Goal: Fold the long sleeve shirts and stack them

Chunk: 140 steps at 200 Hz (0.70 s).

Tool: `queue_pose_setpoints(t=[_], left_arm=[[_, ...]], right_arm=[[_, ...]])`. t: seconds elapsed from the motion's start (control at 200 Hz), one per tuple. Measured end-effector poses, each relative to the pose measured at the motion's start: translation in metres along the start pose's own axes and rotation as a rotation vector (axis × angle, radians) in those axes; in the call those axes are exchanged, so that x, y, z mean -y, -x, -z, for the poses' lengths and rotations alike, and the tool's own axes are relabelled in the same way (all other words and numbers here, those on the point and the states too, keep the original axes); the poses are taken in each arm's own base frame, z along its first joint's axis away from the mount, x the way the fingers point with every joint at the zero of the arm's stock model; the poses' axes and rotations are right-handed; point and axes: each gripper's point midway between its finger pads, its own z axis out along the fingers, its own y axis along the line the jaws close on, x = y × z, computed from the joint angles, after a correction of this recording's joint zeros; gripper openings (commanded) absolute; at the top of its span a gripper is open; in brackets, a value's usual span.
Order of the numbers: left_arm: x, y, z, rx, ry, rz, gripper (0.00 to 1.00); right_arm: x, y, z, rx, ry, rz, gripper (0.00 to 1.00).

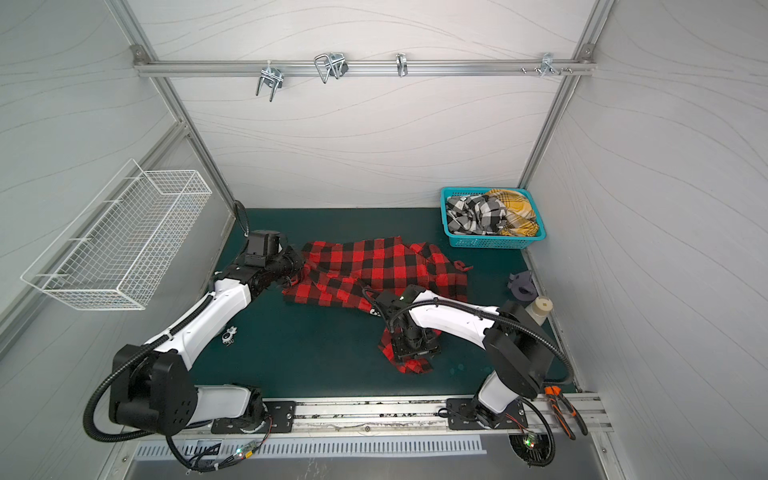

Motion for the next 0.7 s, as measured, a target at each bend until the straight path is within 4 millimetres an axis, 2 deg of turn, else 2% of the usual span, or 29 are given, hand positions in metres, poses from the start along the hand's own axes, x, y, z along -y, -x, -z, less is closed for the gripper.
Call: queue_pose_setpoints(t=[0.07, 0.18, 0.27, 0.33, 0.35, 0.515, 0.66, 0.7], left_arm=[[0.002, 0.002, 0.005, 0.012, -0.011, 0.011, 0.0], [0.002, 0.004, 0.008, 0.019, -0.015, 0.024, 0.0], [-0.001, 0.003, 0.007, 0.016, -0.009, 0.031, 0.0], [-0.002, 0.002, 0.007, 0.014, -0.006, 0.033, 0.0], [-0.003, 0.001, 0.006, 0.013, -0.004, 0.033, 0.0], [-0.011, -0.006, 0.004, -0.002, 0.009, 0.047, 0.0], [-0.021, -0.014, 0.001, -0.021, 0.031, 0.058, 0.0], [-0.022, -0.015, 0.001, -0.023, 0.033, 0.059, 0.0]], right_arm=[[-0.005, 0.002, -0.004, -0.034, 0.017, 0.025, 0.62], [-0.014, 0.005, -0.009, -0.075, 0.035, 0.073, 0.48], [-0.018, 0.006, -0.009, -0.087, 0.044, 0.109, 0.24], [-0.019, 0.006, -0.008, -0.09, 0.049, 0.116, 0.03], [-0.019, 0.006, -0.008, -0.089, 0.05, 0.118, 0.0], [-0.014, 0.001, -0.004, -0.082, 0.039, 0.118, 0.0], [-0.012, -0.013, 0.021, -0.009, 0.066, 0.14, 0.0], [-0.013, -0.017, 0.028, 0.013, 0.08, 0.149, 0.25]])
